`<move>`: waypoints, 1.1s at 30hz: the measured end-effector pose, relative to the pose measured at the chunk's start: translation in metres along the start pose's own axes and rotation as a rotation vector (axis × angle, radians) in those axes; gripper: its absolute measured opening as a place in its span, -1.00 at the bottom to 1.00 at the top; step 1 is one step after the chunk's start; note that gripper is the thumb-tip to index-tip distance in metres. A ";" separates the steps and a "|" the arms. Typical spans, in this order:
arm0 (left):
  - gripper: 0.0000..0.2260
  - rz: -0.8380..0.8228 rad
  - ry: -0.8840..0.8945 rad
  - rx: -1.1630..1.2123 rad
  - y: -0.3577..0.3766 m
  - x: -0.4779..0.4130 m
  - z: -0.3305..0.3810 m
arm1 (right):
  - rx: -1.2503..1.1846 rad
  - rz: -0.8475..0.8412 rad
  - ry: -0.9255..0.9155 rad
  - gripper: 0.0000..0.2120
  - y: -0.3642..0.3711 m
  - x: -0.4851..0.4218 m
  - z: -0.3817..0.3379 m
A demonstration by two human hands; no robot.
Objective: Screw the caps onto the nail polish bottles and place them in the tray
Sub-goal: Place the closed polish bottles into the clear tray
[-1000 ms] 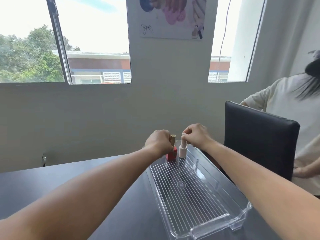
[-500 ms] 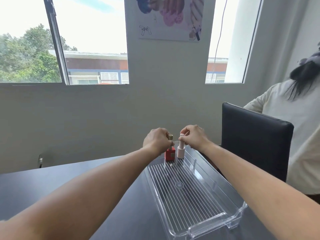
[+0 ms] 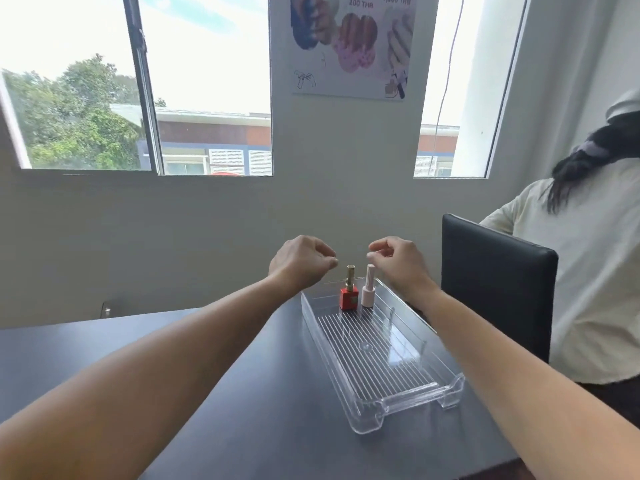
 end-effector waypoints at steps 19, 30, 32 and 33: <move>-0.94 0.149 -0.156 0.050 -0.210 0.273 -0.077 | -0.350 -0.467 -0.129 -0.92 0.088 0.223 -0.131; -0.71 0.111 -0.279 0.128 -0.199 0.310 -0.129 | -0.133 -0.627 -0.212 -0.74 0.163 0.263 -0.147; -0.74 0.115 -0.289 0.120 -0.195 0.309 -0.132 | -0.126 -0.622 -0.217 -0.72 0.167 0.264 -0.147; -0.75 0.118 -0.291 0.111 -0.194 0.309 -0.132 | -0.114 -0.614 -0.227 -0.72 0.169 0.264 -0.148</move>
Point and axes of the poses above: each hand's wrist, its own x-axis away from the middle knuckle, its own y-axis out of the palm, z = x × y, the point moved 1 cm from there along -x, towards the middle knuckle, and after that the axes turned 9 degrees about y, right-handed, at the moved point
